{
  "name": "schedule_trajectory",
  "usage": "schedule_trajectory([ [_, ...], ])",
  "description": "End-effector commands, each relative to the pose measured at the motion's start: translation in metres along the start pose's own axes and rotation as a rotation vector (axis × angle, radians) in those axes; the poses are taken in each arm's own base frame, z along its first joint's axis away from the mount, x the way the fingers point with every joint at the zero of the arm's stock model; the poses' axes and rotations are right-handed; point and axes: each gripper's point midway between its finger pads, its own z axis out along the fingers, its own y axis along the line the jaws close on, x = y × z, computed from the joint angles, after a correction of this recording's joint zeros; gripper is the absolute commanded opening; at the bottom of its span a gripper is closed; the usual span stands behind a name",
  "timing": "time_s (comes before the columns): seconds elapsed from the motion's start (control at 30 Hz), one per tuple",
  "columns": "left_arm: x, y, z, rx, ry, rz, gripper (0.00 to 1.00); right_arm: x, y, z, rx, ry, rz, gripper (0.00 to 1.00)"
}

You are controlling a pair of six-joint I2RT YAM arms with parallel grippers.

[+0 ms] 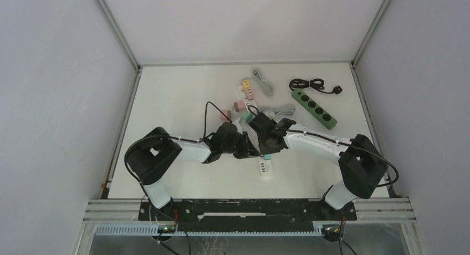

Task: Insert the plug
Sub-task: Insert the plug into the socket.

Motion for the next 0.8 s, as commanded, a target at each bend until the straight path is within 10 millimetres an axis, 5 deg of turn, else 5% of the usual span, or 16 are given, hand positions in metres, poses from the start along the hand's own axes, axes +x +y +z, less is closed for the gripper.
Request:
schedule_trajectory([
  [0.0,-0.006,-0.013,-0.004,0.033,-0.03,0.018,0.29,0.036,0.003,0.022,-0.01,0.128,-0.017,0.0],
  [0.07,-0.009,-0.016,-0.007,0.032,-0.039,0.026,0.32,0.026,0.005,0.014,-0.018,0.088,-0.011,0.03],
  [0.4,-0.026,-0.022,-0.028,-0.021,-0.118,0.066,0.47,-0.027,0.015,-0.044,-0.094,-0.137,0.049,0.52],
  [0.77,-0.049,0.004,-0.085,-0.256,-0.275,0.176,0.66,-0.042,-0.001,-0.099,-0.135,-0.327,0.089,0.86],
])
